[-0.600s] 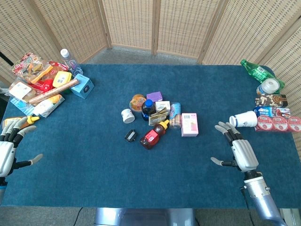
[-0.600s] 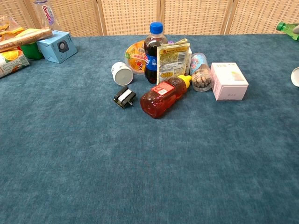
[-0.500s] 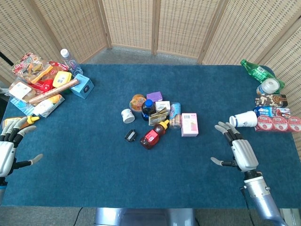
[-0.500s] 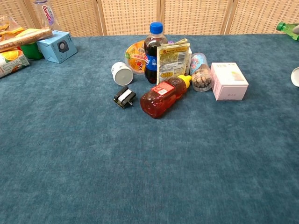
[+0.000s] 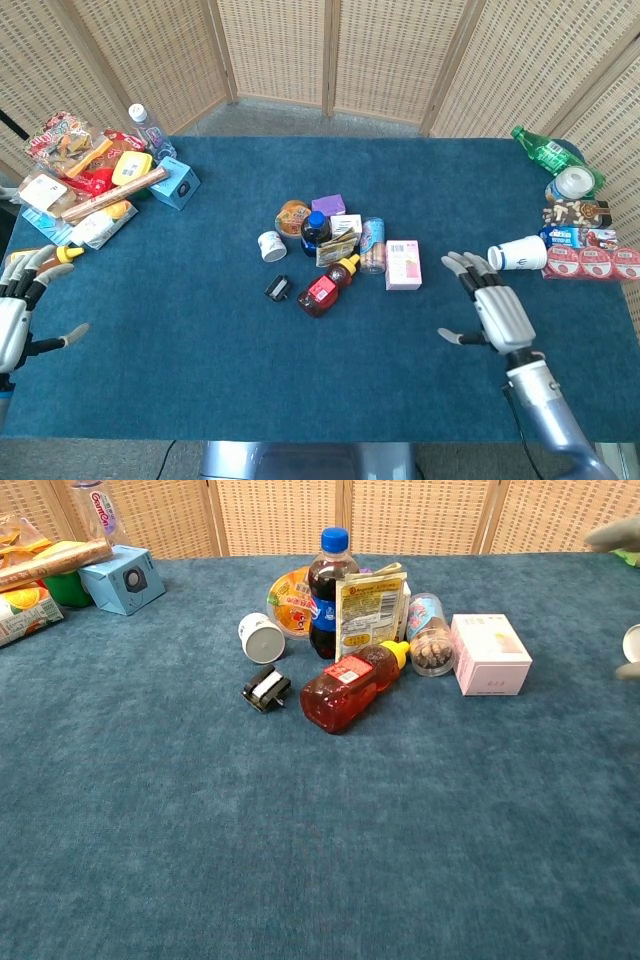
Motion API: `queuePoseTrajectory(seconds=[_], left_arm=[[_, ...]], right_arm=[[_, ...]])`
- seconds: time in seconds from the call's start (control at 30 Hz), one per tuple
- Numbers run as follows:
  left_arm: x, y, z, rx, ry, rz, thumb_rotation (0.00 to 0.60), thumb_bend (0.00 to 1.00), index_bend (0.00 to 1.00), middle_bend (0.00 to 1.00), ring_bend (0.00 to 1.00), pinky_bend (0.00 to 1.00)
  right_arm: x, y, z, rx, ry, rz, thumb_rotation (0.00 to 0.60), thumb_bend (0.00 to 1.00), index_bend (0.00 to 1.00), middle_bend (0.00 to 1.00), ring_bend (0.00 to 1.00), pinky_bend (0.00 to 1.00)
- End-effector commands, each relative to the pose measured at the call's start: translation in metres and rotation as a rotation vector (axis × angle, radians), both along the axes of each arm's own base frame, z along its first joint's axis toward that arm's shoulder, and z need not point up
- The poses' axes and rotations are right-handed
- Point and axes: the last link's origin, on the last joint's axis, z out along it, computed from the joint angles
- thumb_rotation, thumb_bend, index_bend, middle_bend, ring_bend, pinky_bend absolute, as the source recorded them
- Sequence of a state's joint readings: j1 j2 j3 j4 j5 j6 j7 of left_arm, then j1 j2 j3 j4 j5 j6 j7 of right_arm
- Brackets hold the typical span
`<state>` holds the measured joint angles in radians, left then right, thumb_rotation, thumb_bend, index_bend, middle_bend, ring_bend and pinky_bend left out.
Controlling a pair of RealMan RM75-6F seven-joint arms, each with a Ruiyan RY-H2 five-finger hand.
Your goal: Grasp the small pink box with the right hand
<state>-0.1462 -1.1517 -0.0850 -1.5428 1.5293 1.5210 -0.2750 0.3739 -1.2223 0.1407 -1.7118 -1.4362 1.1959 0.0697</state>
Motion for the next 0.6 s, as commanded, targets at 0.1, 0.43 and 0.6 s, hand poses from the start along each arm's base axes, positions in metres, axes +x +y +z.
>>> queuePoseTrajectory(seconds=[0.1, 0.43, 0.6], left_arm=[[-0.001, 0.000, 0.001, 0.008, -0.005, 0.009, 0.600, 0.17, 0.23, 0.00, 0.00, 0.00], [-0.002, 0.003, 0.001, 0.008, -0.009, 0.025, 0.600, 0.17, 0.23, 0.00, 0.00, 0.00], [-0.002, 0.004, 0.001, 0.010, -0.009, 0.030, 0.600, 0.17, 0.23, 0.00, 0.00, 0.00]], right_arm=[[0.023, -0.039, -0.013, 0.093, 0.104, -0.012, 0.600, 0.00, 0.00, 0.00, 0.00, 0.00], [0.040, -0.082, -0.028, 0.125, 0.213, -0.034, 0.600, 0.00, 0.00, 0.00, 0.00, 0.00], [0.043, -0.094, -0.034, 0.148, 0.243, -0.059, 0.600, 0.00, 0.00, 0.00, 0.00, 0.00]])
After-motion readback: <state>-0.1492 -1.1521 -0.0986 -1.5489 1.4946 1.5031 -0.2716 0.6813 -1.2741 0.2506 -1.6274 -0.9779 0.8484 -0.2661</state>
